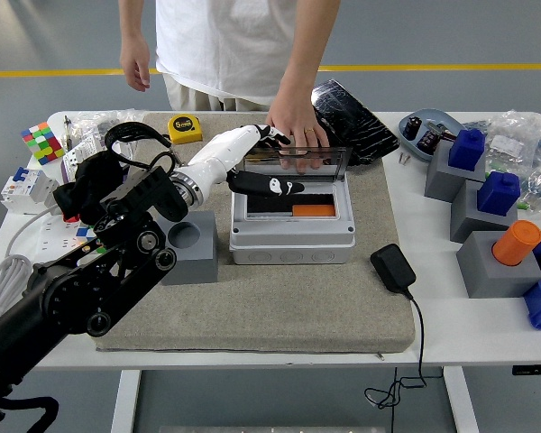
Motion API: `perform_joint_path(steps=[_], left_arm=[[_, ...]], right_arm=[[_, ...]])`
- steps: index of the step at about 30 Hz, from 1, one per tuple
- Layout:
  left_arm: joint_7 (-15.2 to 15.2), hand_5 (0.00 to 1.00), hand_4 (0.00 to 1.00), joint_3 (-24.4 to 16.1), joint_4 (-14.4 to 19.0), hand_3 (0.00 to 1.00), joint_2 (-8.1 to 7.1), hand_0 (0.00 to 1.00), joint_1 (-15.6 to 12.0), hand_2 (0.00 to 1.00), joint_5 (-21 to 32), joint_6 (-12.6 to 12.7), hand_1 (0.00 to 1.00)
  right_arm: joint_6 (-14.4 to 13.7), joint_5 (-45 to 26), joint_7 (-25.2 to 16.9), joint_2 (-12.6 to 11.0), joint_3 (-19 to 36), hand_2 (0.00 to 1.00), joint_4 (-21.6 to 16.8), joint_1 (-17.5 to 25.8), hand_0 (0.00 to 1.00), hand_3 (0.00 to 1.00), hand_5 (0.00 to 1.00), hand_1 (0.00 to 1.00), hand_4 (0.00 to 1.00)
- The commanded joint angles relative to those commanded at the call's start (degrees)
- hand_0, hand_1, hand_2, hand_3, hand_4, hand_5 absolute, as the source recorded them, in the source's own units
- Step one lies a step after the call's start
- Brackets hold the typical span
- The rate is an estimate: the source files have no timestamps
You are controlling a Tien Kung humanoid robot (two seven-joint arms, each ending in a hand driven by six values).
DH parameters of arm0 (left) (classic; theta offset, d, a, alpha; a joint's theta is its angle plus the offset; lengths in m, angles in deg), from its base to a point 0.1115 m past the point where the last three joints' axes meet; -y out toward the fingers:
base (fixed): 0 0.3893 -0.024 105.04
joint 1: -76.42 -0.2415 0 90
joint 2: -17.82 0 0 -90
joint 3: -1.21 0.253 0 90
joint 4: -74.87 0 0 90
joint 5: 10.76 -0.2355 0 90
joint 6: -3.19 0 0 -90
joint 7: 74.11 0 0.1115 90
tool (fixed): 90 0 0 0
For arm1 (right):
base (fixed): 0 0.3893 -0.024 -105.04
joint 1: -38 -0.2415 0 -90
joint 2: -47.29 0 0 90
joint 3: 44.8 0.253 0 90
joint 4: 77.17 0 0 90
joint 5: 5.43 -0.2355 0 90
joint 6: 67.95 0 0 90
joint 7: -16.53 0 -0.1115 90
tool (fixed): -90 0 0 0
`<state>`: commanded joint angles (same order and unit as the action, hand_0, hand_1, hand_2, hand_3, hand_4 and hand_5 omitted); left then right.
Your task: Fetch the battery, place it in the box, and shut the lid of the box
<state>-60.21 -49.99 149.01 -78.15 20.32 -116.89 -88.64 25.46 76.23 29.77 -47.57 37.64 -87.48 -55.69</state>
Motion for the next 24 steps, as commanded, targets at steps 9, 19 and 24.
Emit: perform_joint_path(steps=[9, 19, 24], left_arm=[[7.8, 0.550, 0.998, 3.7, 5.5, 0.725, -3.12, 0.452, -1.2, 0.677, 2.4, -7.4, 0.653], [8.9, 0.571, 0.998, 3.8, 7.5, 0.724, -3.58, 0.437, -2.5, 0.669, 4.2, -8.9, 0.653], [2.4, 0.573, 0.998, 0.4, 9.1, 0.723, -3.08, 0.428, -4.3, 0.670, 5.4, -3.2, 0.652]], right_arm=[[0.0, 0.4, 0.1, 0.0, 0.4, 0.657, 0.0, 0.0, 0.638, 0.573, 0.577, 0.647, 0.971], [0.0, 0.4, 0.0, 0.1, 0.4, 0.658, 0.0, 0.0, 0.642, 0.573, 0.578, 0.647, 0.970], [0.0, 0.5, 0.1, 0.1, 0.5, 0.658, 0.0, 0.1, 0.638, 0.574, 0.578, 0.647, 0.970]])
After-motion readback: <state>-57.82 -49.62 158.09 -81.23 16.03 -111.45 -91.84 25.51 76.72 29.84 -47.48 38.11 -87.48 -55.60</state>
